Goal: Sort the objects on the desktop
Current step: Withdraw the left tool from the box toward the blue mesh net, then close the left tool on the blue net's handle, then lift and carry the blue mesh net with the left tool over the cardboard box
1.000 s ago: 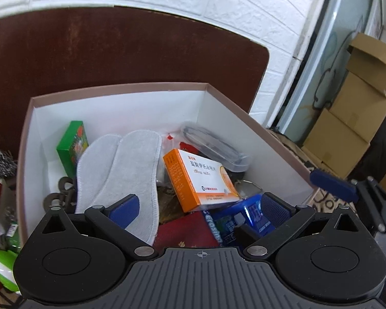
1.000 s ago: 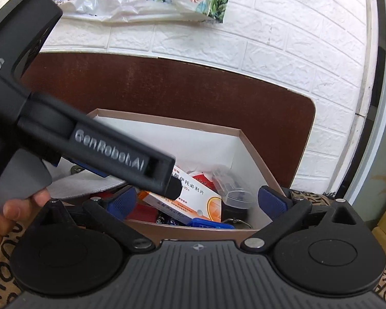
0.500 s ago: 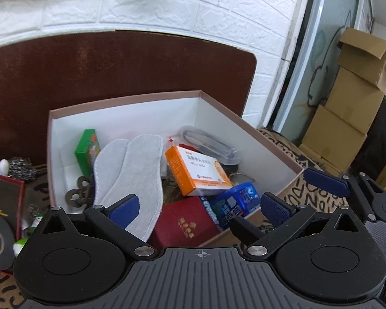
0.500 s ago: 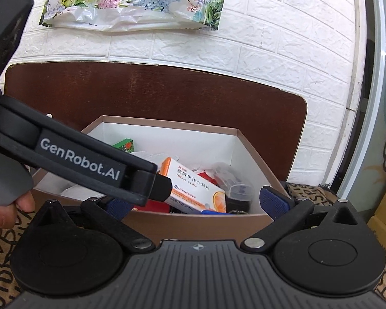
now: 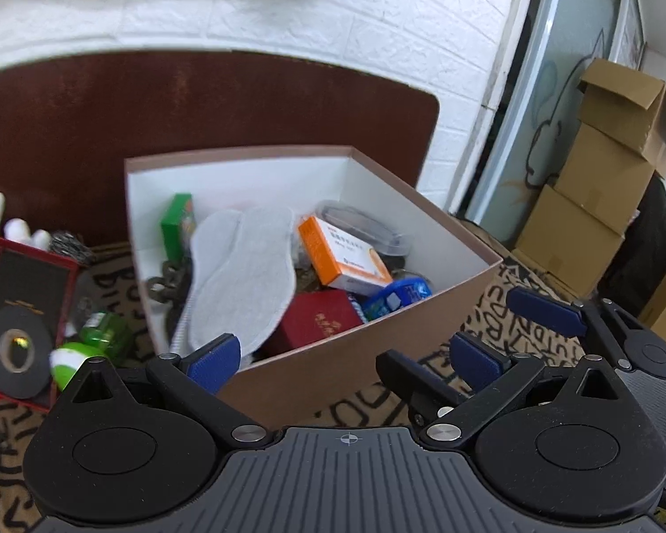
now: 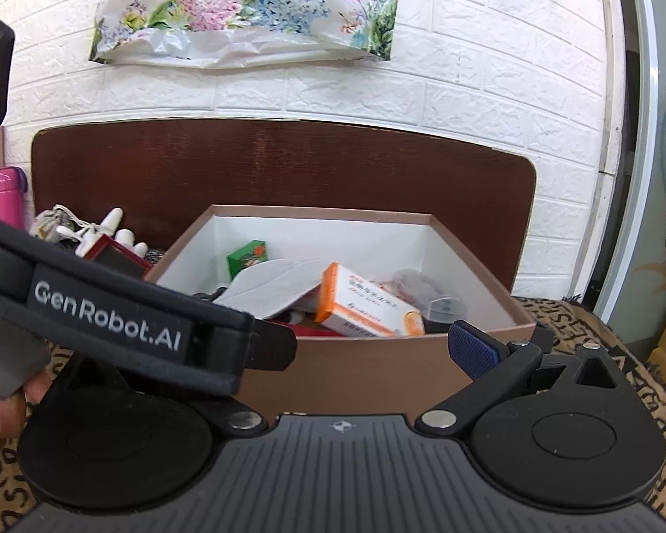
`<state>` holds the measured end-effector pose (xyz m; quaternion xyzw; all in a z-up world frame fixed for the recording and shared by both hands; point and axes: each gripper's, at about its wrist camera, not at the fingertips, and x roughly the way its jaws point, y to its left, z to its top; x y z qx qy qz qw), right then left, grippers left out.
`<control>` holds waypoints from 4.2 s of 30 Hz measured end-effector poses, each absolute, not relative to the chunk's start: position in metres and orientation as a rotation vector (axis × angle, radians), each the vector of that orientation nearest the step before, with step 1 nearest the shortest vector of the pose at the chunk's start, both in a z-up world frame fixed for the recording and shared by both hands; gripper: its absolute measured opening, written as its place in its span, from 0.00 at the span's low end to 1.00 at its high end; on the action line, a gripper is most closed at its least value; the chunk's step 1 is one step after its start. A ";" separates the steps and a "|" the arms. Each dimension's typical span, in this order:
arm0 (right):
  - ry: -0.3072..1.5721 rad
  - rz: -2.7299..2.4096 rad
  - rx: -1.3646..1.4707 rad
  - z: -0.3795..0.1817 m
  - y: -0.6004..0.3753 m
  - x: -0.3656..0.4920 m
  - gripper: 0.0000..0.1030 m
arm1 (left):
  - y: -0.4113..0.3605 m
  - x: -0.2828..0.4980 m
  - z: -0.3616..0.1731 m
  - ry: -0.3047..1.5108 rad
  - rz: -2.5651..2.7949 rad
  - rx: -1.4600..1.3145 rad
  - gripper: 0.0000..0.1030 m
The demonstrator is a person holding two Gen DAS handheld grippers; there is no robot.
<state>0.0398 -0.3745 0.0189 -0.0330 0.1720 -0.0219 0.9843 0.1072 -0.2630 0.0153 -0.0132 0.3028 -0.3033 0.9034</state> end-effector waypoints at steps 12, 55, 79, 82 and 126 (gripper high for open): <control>0.370 0.017 0.028 0.003 -0.342 0.014 1.00 | -0.209 0.067 0.002 0.607 -0.525 -0.085 1.00; 0.566 0.455 -0.147 -0.051 -0.154 0.129 0.58 | -0.004 0.145 -0.062 0.732 -0.227 -0.416 0.86; 0.631 0.558 -0.136 -0.058 -0.145 0.141 0.10 | -0.005 0.202 -0.084 0.824 -0.228 -0.506 0.35; 0.631 0.579 -0.114 -0.054 -0.154 0.127 0.10 | -0.005 0.194 -0.086 0.825 -0.226 -0.512 0.33; 0.298 0.222 -0.022 0.034 -0.368 0.047 0.10 | -0.243 0.182 0.053 0.605 -0.645 -0.333 0.04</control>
